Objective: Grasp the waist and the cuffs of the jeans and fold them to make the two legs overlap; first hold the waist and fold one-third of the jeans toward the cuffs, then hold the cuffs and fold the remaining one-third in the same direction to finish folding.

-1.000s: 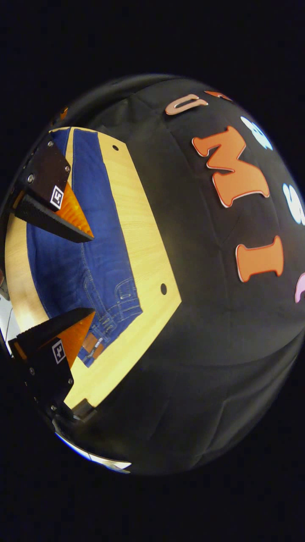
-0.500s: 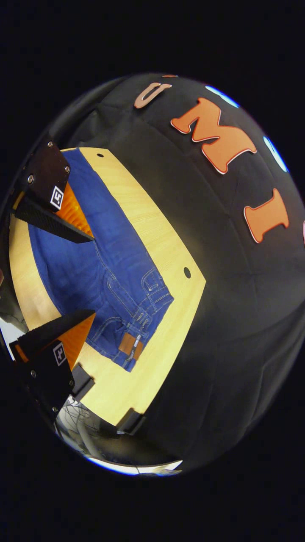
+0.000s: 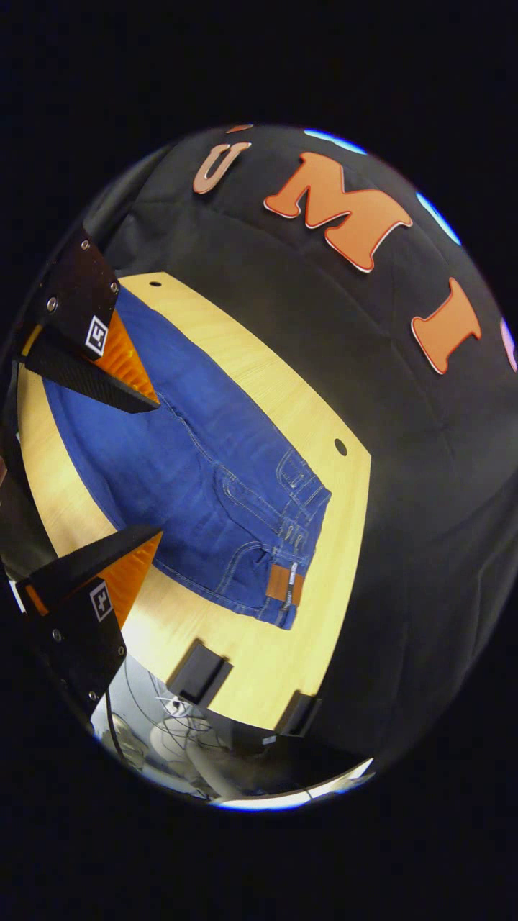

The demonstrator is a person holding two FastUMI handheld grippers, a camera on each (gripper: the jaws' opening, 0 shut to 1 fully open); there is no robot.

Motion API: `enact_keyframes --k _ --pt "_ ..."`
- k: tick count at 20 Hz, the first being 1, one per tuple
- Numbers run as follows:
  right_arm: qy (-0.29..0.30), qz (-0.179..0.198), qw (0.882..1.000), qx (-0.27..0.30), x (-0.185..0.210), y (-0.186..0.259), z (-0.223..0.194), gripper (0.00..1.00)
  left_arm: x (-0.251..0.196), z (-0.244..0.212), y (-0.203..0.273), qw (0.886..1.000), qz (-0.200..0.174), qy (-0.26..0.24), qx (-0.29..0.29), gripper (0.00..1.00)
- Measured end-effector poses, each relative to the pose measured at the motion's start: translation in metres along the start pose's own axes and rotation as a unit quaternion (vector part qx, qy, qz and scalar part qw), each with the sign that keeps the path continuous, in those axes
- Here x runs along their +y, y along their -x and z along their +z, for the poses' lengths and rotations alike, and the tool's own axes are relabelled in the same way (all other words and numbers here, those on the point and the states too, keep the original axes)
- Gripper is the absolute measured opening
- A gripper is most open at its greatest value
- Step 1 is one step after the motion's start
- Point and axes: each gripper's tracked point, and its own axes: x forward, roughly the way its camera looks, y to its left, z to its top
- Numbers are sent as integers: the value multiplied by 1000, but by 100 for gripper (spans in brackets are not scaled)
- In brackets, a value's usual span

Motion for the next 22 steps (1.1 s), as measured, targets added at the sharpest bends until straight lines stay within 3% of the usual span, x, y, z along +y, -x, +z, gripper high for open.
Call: enact_keyframes --k 2,3,4,5,6,8,10,15,21,22 --pt "-15 2 1000 4 -11 -4 4 98 6 0 0 1000 3 -1 4 60" --pt "-23 7 1000 4 -16 -6 9 98 6 0 -3 1000 2 -2 -1 46" --pt "-35 7 999 5 -26 -8 15 98 5 -2 -2 1000 3 -8 0 41" --pt "-48 6 999 5 -35 -12 21 98 3 -5 -1 1000 3 -15 -2 42" --pt "-62 0 998 4 -47 -14 26 98 20 0 13 998 55 -31 -23 42" --pt "-92 0 996 5 -63 -21 38 97 18 -2 -6 997 66 -42 -27 4" --pt "-115 -1 993 8 -78 -30 46 97 19 -3 -4 994 85 -55 -31 5" --pt "-151 -19 988 15 -119 -69 64 97 -4 -2 10 994 70 -60 -51 4" --pt "-200 -1 979 41 -137 -105 62 96 -23 -3 21 993 65 -68 -66 4" --pt "-209 9 977 49 -140 -103 60 89 -24 -3 24 993 66 -68 -68 4"
